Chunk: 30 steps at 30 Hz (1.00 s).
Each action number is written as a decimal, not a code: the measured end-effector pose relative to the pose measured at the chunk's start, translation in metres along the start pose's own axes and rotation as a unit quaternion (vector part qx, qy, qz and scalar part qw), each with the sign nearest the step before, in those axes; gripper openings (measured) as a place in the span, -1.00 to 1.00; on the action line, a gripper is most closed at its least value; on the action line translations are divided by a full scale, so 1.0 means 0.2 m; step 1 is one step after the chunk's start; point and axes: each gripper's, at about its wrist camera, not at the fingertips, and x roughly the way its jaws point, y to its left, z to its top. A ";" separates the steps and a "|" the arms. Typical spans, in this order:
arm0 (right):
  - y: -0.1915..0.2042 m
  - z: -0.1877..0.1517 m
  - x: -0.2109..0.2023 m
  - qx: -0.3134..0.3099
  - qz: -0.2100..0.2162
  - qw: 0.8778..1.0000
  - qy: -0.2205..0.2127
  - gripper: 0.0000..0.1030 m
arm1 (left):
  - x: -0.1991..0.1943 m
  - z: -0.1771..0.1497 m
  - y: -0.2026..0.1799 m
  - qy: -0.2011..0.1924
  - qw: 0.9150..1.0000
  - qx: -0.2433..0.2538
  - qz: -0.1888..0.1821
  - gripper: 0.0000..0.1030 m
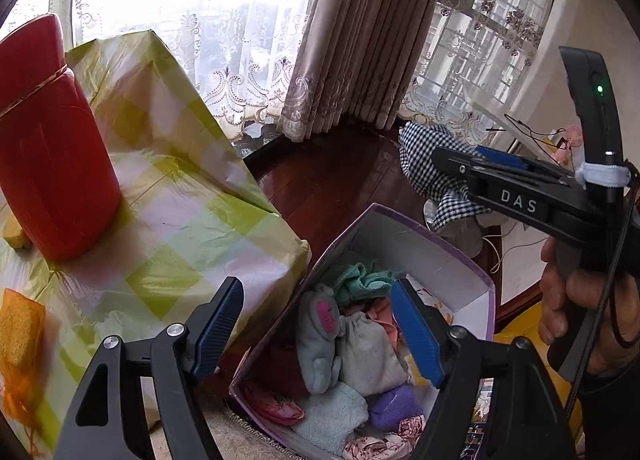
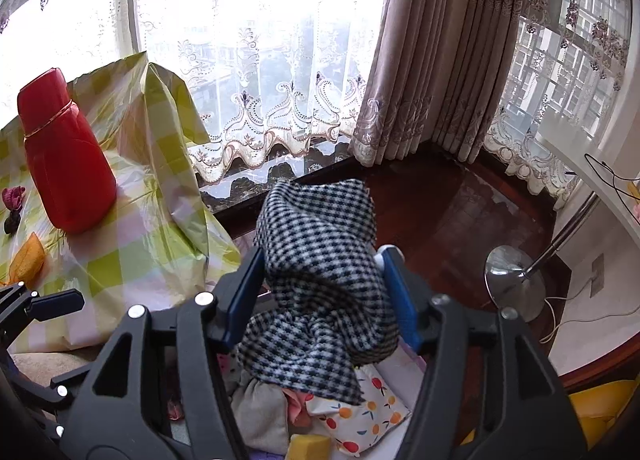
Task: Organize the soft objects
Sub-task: 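Carry the plush toy and checkered cloth over the white box and release both, then move both open tools back over the brown knit item and orange mesh bag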
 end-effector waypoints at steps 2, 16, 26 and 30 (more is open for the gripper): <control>0.01 -0.01 0.00 0.001 0.002 1.000 0.003 0.24 | -0.02 0.00 0.03 -0.004 1.000 -0.011 0.004 0.49; 0.15 -0.01 -0.05 -0.030 0.013 0.999 0.001 0.62 | -0.19 0.00 0.14 -0.042 0.998 -0.042 0.035 0.62; 0.44 -0.04 -0.15 -0.074 0.053 0.996 -0.013 0.79 | -0.42 -0.04 0.30 -0.108 0.987 -0.051 0.110 0.62; 0.59 -0.04 -0.22 -0.097 0.062 0.993 -0.031 0.88 | -0.54 -0.10 0.39 -0.141 0.981 -0.050 0.124 0.62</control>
